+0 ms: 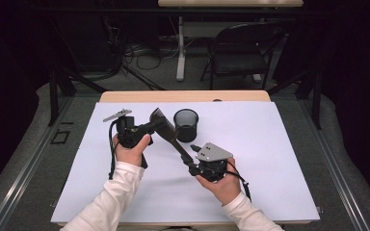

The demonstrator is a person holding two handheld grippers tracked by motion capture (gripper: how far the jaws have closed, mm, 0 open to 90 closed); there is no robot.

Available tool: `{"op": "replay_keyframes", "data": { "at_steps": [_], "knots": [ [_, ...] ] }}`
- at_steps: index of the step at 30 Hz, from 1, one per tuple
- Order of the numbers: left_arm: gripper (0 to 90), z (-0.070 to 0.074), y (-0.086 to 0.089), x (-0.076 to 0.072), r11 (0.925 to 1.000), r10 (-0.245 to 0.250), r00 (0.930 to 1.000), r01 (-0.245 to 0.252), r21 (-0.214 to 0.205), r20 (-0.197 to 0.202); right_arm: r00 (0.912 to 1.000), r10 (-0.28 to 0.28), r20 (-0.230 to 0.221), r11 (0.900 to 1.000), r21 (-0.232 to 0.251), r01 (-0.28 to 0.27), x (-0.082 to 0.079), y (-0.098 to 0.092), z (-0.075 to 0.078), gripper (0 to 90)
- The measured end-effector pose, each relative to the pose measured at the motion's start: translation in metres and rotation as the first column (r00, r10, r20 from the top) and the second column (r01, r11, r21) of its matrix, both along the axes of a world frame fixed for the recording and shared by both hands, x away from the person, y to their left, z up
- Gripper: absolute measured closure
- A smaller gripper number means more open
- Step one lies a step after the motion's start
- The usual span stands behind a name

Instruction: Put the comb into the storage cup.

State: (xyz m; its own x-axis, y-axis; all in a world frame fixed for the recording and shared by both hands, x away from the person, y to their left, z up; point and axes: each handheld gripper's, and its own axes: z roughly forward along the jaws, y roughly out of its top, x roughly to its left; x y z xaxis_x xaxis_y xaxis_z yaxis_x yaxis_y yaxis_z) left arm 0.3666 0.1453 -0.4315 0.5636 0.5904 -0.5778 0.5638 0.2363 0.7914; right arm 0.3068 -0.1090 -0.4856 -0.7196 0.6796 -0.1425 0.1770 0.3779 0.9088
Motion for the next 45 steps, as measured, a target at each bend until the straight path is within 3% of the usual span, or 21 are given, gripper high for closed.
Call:
{"op": "replay_keyframes", "data": {
  "at_steps": [13,22,34,38,42,45],
  "knots": [
    [85.8,0.0,0.01,0.007,0.9987,0.051,0.9987,-0.051,-0.006,-0.005,1.0,0.001,-0.003,0.9995,-0.031,-0.001,0.003,-0.002,0.001,50.0],
    [85.8,0.001,0.014,0.011,0.9974,0.072,0.9973,-0.072,0.002,0.016,0.9999,0.016,-0.006,0.9989,-0.044,-0.016,0.004,0.0,0.0,46.6],
    [85.8,0.003,0.017,0.015,0.9963,0.086,0.9958,-0.086,-0.002,0.033,0.9966,0.049,-0.066,0.9974,-0.049,-0.053,0.006,0.001,-0.003,47.3],
    [85.8,0.006,0.017,0.016,0.996,0.089,0.9952,-0.089,-0.002,0.04,0.9957,0.05,-0.078,0.9978,-0.04,-0.053,0.006,0.001,-0.003,46.5],
    [85.8,0.009,0.017,0.016,0.9961,0.088,0.9951,-0.088,0.004,0.045,0.9943,0.053,-0.092,0.9986,0.001,-0.053,0.006,-0.001,-0.003,43.5],
    [85.8,0.014,0.016,0.016,0.9963,0.085,0.995,-0.086,0.005,0.051,0.9954,0.053,-0.08,0.9986,0.01,-0.052,0.007,-0.002,-0.002,41.4]
  ]
}}
